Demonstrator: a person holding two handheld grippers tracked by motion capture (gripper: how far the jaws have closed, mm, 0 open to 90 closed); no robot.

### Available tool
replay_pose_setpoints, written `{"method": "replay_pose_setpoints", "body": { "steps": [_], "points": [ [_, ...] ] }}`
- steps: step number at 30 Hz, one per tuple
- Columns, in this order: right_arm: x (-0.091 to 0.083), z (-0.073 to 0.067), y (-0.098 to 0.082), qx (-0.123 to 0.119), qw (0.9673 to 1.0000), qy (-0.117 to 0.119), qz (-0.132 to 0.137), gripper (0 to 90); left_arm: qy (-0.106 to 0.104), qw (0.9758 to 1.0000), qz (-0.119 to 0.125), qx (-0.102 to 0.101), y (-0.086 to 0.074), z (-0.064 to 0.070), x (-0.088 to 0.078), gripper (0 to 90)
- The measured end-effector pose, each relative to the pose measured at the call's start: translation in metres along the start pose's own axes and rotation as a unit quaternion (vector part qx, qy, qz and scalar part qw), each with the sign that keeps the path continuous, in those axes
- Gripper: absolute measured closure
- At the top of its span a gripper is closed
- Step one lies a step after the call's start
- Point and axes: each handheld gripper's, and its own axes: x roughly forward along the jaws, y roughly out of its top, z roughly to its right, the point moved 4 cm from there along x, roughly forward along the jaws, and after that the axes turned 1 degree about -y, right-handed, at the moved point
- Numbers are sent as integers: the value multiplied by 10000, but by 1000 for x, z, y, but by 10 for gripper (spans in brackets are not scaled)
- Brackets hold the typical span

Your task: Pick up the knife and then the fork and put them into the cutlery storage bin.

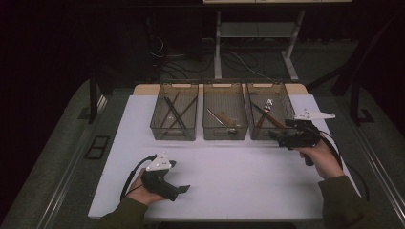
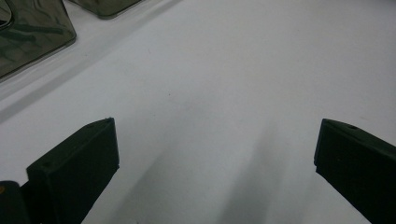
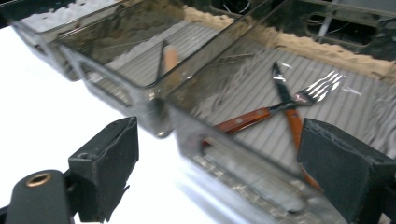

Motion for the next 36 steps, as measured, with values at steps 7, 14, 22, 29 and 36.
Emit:
{"method": "replay_pose_setpoints", "body": {
  "steps": [7, 14, 22, 29, 36],
  "points": [
    [-5, -15, -20, -15, 10000, 81, 26, 127, 52, 10000, 32, 32, 1, 0, -2, 0],
    [-11, -25, -36, -7, 9999, 165, 43, 128, 78, 10000, 32, 52, 2, 1, -2, 0],
    [-20, -37, -56, 12, 9996, 279, 76, 127, 59, 10000, 36, 61, 1, 2, -3, 0],
    [-28, -47, -73, -10, 9993, 377, -3, 128, 60, 9999, 42, 78, 2, 1, -3, 0],
    [-33, -53, -84, -36, 9990, 444, -21, 128, 82, 9999, 36, 69, 1, 1, -4, 0]
  ]
}}
